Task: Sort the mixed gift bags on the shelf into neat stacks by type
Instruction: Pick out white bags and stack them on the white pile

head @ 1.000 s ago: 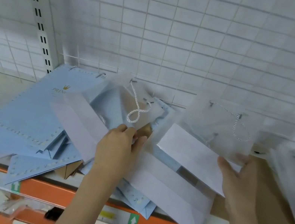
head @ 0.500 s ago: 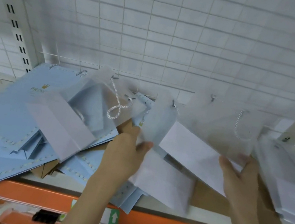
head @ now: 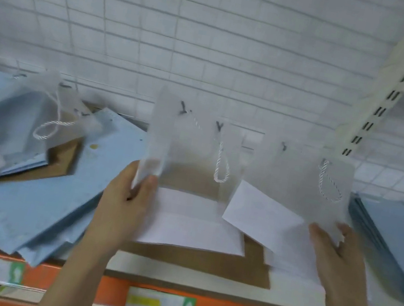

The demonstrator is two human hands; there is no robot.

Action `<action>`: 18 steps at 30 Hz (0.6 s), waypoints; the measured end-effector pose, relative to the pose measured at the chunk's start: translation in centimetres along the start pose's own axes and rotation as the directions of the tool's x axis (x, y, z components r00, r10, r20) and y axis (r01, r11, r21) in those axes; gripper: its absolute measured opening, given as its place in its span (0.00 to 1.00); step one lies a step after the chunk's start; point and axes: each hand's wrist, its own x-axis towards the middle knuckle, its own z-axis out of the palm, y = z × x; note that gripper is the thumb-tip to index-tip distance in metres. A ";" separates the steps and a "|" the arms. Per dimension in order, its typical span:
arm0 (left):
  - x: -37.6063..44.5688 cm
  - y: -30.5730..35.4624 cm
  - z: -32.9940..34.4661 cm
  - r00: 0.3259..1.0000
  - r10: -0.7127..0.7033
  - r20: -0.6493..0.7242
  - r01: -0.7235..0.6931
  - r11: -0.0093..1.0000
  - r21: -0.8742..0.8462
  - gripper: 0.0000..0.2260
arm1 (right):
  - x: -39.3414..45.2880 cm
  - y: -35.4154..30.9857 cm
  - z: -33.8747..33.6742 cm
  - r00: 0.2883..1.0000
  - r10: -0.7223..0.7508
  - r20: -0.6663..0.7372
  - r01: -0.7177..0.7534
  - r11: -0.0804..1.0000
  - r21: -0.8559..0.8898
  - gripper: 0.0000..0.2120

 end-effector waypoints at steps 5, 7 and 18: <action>-3.0 1.9 6.3 0.998 -0.059 -0.036 0.060 0.998 0.022 0.07 | 4.5 4.2 -6.8 0.999 -0.015 0.046 0.020 0.992 -0.127 0.19; -4.1 2.1 7.7 0.993 -0.085 -0.081 0.081 0.996 -0.047 0.09 | 5.9 5.2 -8.8 0.996 -0.001 0.089 0.018 0.982 -0.187 0.22; -6.7 3.2 13.7 0.972 -0.233 0.003 0.233 0.971 -0.049 0.03 | 9.3 8.0 -8.0 0.980 -0.083 0.183 0.135 0.946 -0.293 0.26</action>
